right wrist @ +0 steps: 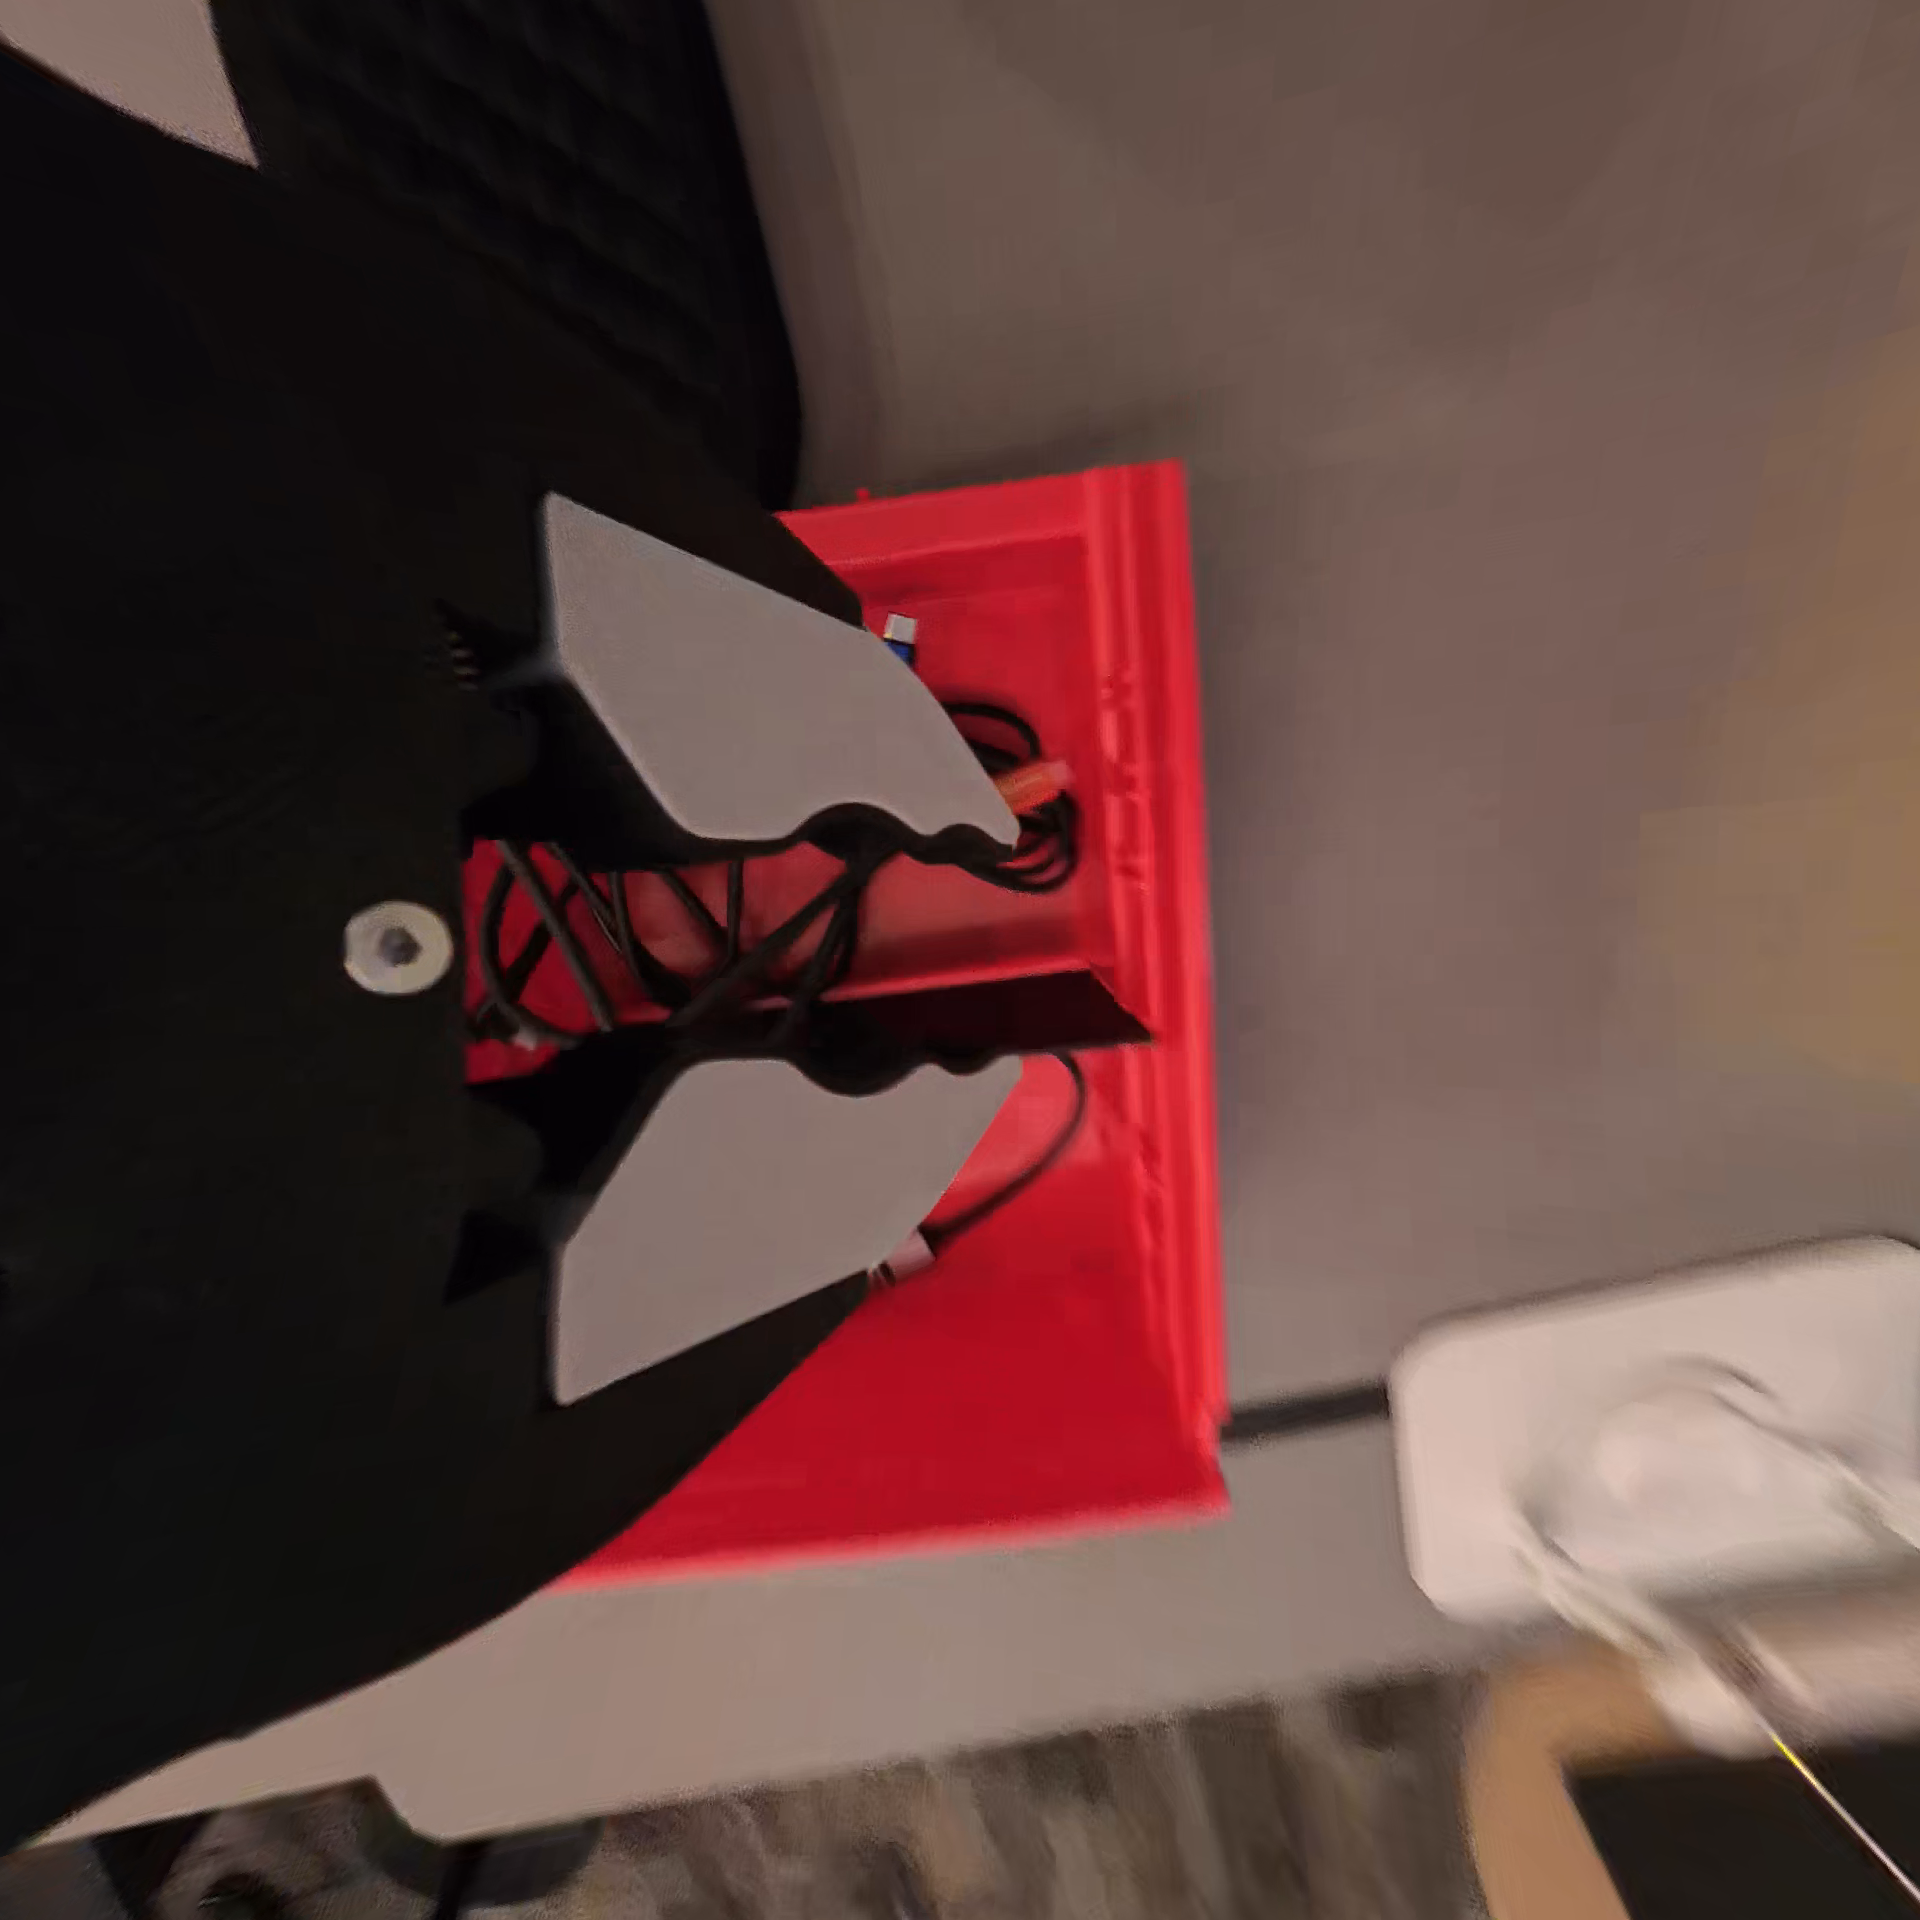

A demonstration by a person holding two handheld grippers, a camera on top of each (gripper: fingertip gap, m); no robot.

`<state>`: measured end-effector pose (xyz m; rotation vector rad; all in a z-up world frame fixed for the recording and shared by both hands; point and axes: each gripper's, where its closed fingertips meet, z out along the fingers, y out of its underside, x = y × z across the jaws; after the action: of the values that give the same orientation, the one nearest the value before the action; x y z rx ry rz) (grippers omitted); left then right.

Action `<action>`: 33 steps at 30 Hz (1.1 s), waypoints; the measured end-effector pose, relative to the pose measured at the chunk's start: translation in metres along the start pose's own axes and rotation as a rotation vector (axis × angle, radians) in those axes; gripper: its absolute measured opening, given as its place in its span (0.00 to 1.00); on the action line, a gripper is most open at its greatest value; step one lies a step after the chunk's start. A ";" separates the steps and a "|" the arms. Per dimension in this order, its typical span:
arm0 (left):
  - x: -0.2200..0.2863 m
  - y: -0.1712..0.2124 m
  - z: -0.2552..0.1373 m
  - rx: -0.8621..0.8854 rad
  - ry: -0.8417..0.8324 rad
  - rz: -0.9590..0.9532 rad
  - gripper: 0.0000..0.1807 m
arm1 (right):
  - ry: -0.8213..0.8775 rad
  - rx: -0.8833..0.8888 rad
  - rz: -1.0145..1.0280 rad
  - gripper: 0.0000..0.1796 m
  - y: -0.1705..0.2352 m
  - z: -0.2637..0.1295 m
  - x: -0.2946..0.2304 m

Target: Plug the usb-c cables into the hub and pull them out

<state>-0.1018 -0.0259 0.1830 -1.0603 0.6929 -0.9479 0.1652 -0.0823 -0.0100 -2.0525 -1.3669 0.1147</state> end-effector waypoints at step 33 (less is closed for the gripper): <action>0.074 0.037 0.003 -0.183 0.374 0.224 0.27 | 0.040 0.207 -0.320 0.13 -0.159 -0.075 0.009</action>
<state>-0.0552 -0.0838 0.1469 -0.9473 1.2012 -0.9072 0.0747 -0.0730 0.1407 -1.6379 -1.5693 0.0718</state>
